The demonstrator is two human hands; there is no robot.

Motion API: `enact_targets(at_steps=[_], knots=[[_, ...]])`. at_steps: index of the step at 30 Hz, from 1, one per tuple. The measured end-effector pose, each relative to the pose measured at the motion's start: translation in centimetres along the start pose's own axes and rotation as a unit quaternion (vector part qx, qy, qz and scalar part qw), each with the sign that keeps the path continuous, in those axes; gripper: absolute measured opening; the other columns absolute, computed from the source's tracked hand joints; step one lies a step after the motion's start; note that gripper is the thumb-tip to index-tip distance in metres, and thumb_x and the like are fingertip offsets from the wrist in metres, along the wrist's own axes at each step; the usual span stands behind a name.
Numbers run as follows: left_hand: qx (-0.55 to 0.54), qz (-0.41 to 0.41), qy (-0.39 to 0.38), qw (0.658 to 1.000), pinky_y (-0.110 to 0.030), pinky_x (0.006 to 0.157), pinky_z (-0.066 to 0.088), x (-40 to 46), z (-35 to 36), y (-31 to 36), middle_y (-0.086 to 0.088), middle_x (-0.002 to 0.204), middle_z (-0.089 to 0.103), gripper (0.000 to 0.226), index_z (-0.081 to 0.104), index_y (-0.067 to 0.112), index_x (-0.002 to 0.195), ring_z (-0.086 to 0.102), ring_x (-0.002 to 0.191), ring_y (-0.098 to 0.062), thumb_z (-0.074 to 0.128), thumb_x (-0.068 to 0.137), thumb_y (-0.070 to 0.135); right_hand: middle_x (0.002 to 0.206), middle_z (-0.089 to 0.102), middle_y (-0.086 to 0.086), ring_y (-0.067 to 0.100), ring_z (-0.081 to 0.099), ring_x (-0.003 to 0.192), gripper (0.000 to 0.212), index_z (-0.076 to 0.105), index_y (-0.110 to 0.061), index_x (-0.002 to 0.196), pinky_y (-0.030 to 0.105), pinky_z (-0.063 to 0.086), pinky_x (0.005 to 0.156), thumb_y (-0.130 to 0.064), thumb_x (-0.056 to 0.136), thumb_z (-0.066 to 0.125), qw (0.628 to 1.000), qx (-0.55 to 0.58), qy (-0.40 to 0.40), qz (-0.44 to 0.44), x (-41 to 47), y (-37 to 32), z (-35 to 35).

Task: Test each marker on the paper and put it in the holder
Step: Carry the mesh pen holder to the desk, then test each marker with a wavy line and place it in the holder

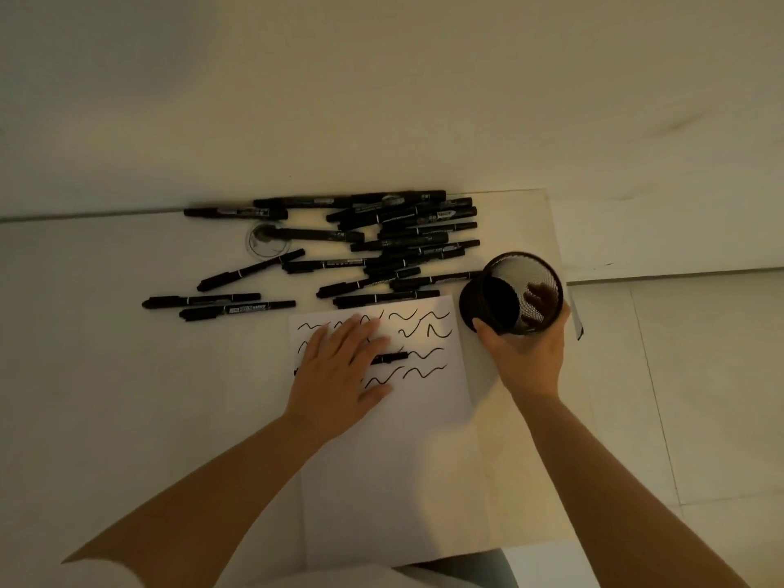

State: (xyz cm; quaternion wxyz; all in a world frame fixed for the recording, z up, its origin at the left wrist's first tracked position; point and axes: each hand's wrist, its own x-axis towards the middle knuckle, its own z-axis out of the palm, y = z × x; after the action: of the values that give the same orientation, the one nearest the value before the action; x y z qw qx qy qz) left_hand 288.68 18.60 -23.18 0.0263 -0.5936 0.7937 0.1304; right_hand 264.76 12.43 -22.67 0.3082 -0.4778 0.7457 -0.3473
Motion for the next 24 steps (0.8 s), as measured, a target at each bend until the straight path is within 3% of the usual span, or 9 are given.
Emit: enact_targets(at_steps=[5, 8, 10, 12, 14, 17, 21, 24], knots=[[-0.007, -0.010, 0.054, 0.998, -0.049, 0.106, 0.032, 0.4, 1.0, -0.1, -0.001, 0.135, 0.052, 0.050, 0.054, 0.024, 0.120, 0.044, 0.128, -0.023, 0.040, 0.084, 0.055, 0.132, 0.047, 0.001, 0.015, 0.046, 0.118, 0.094, 0.031, -0.020, 0.133, 0.016, 0.038, 0.094, -0.036, 0.057, 0.083, 0.999, -0.002, -0.005, -0.039, 1.3, 0.7, 1.3], [-0.016, -0.002, 0.097, 0.995, -0.048, 0.107, 0.032, 0.4, 1.8, -0.2, 0.000, 0.134, 0.052, 0.047, 0.054, 0.024, 0.120, 0.045, 0.128, -0.022, 0.041, 0.084, 0.052, 0.117, 0.045, -0.014, -0.001, 0.042, 0.107, 0.084, 0.035, -0.020, 0.130, -0.006, 0.027, 0.082, -0.036, 0.061, 0.081, 0.999, -0.007, 0.001, -0.054, 1.2, 1.5, 2.1], [-0.025, -0.001, 0.127, 0.992, -0.046, 0.106, 0.032, 0.3, 2.0, -0.2, -0.001, 0.132, 0.053, 0.045, 0.055, 0.022, 0.119, 0.047, 0.125, -0.022, 0.042, 0.085, 0.049, 0.107, 0.043, -0.026, -0.014, 0.040, 0.097, 0.076, 0.037, -0.024, 0.126, -0.008, 0.027, 0.076, -0.035, 0.064, 0.079, 0.997, -0.009, 0.013, -0.073, 1.1, 1.9, 2.3], [-0.042, -0.003, 0.155, 0.987, -0.042, 0.104, 0.033, 0.3, 2.2, -0.4, -0.003, 0.127, 0.056, 0.043, 0.055, 0.018, 0.115, 0.051, 0.119, -0.023, 0.043, 0.084, 0.046, 0.109, 0.044, -0.026, -0.014, 0.043, 0.099, 0.072, 0.036, -0.030, 0.124, -0.004, 0.030, 0.077, -0.036, 0.065, 0.077, 0.996, -0.002, 0.018, -0.085, 1.1, 2.1, 2.3], [-0.054, -0.007, 0.186, 0.981, -0.038, 0.101, 0.036, 0.3, 2.5, -0.4, -0.005, 0.121, 0.059, 0.041, 0.057, 0.014, 0.108, 0.055, 0.111, -0.023, 0.045, 0.083, 0.044, 0.115, 0.048, -0.018, -0.004, 0.047, 0.104, 0.070, 0.036, -0.033, 0.123, 0.001, 0.032, 0.078, -0.037, 0.066, 0.076, 0.995, 0.003, 0.021, -0.097, 1.2, 2.4, 2.4], [-0.050, -0.007, 0.206, 0.977, -0.038, 0.093, 0.042, 0.1, 2.7, -0.2, -0.007, 0.113, 0.062, 0.038, 0.060, 0.011, 0.101, 0.058, 0.103, -0.025, 0.044, 0.082, 0.040, 0.118, 0.052, -0.012, 0.000, 0.050, 0.104, 0.070, 0.038, -0.026, 0.125, 0.003, 0.034, 0.077, -0.037, 0.067, 0.075, 0.992, -0.001, 0.034, -0.125, 1.1, 2.6, 2.5], [-0.062, -0.002, 0.222, 0.973, -0.039, 0.091, 0.042, 0.2, 3.2, -0.3, -0.006, 0.112, 0.059, 0.037, 0.055, 0.013, 0.108, 0.055, 0.103, -0.025, 0.043, 0.084, 0.038, 0.122, 0.053, -0.011, -0.001, 0.054, 0.103, 0.075, 0.034, -0.025, 0.132, 0.003, 0.041, 0.079, -0.037, 0.070, 0.074, 0.987, 0.022, 0.041, -0.157, 1.4, 3.2, 2.2], [-0.033, 0.005, 0.241, 0.970, -0.038, 0.092, 0.039, 0.1, 3.5, -0.4, -0.005, 0.114, 0.055, 0.034, 0.052, 0.016, 0.112, 0.050, 0.105, -0.024, 0.050, 0.085, 0.037, 0.127, 0.055, -0.003, 0.007, 0.054, 0.109, 0.077, 0.032, -0.020, 0.136, 0.019, 0.041, 0.088, -0.039, 0.073, 0.071, 0.983, -0.017, 0.046, -0.176, 0.9, 3.9, 1.9]])
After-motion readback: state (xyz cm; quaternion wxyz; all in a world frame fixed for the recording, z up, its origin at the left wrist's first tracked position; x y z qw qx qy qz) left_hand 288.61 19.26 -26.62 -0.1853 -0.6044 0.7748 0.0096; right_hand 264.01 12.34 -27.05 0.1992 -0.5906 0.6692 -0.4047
